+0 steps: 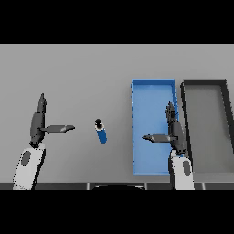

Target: Pick up the blue pipe and place it into the blue bin.

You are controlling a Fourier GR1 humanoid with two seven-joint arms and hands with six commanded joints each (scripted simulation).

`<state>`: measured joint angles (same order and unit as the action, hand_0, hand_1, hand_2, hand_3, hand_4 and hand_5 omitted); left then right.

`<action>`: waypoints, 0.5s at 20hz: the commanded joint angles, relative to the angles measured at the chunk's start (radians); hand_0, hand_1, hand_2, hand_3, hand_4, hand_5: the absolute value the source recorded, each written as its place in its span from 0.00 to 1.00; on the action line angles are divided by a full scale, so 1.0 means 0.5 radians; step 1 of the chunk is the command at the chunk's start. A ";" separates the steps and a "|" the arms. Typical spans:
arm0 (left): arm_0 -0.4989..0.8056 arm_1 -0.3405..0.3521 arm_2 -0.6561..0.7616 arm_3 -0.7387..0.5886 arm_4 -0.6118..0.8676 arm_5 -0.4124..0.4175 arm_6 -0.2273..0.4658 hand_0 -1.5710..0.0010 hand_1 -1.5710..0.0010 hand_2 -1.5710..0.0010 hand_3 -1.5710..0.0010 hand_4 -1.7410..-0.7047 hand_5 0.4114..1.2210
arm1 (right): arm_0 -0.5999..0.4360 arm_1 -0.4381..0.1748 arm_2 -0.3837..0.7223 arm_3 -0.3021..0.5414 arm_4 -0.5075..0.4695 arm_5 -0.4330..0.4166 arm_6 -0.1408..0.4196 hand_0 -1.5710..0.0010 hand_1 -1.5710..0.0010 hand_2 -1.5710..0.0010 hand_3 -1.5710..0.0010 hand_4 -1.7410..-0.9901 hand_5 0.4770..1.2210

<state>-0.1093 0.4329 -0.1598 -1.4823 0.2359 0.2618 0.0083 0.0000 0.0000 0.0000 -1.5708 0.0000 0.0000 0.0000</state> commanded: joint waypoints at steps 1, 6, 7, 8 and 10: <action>-0.002 0.002 0.004 0.003 0.002 -0.001 -0.008 1.00 1.00 1.00 1.00 0.71 0.22 | -0.003 0.003 0.002 0.001 0.001 -0.004 0.002 1.00 1.00 1.00 1.00 0.69 0.17; -0.028 0.022 0.031 0.050 0.022 -0.028 -0.013 1.00 1.00 1.00 1.00 0.71 0.22 | -0.018 0.024 0.014 0.008 0.013 -0.018 0.007 1.00 1.00 1.00 1.00 0.69 0.17; 0.043 0.151 -0.035 0.031 0.002 -0.249 -0.145 1.00 1.00 1.00 1.00 0.71 0.22 | 0.029 -0.088 0.069 -0.040 0.116 0.033 -0.093 1.00 1.00 1.00 1.00 0.69 0.17; 0.077 0.235 -0.055 0.056 -0.001 -0.395 -0.244 1.00 1.00 1.00 1.00 0.70 0.22 | 0.081 -0.145 0.107 -0.084 0.169 0.069 -0.166 1.00 1.00 1.00 1.00 0.68 0.17; 0.129 0.312 -0.096 0.021 -0.027 -0.509 -0.329 1.00 1.00 1.00 1.00 0.71 0.22 | 0.152 -0.206 0.163 -0.178 0.225 0.114 -0.171 1.00 1.00 1.00 1.00 0.68 0.16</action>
<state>-0.0446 0.5891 -0.2080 -1.4719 0.2221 0.0069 -0.1591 0.0764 -0.1035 0.0814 -1.6598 0.1125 0.0571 -0.0887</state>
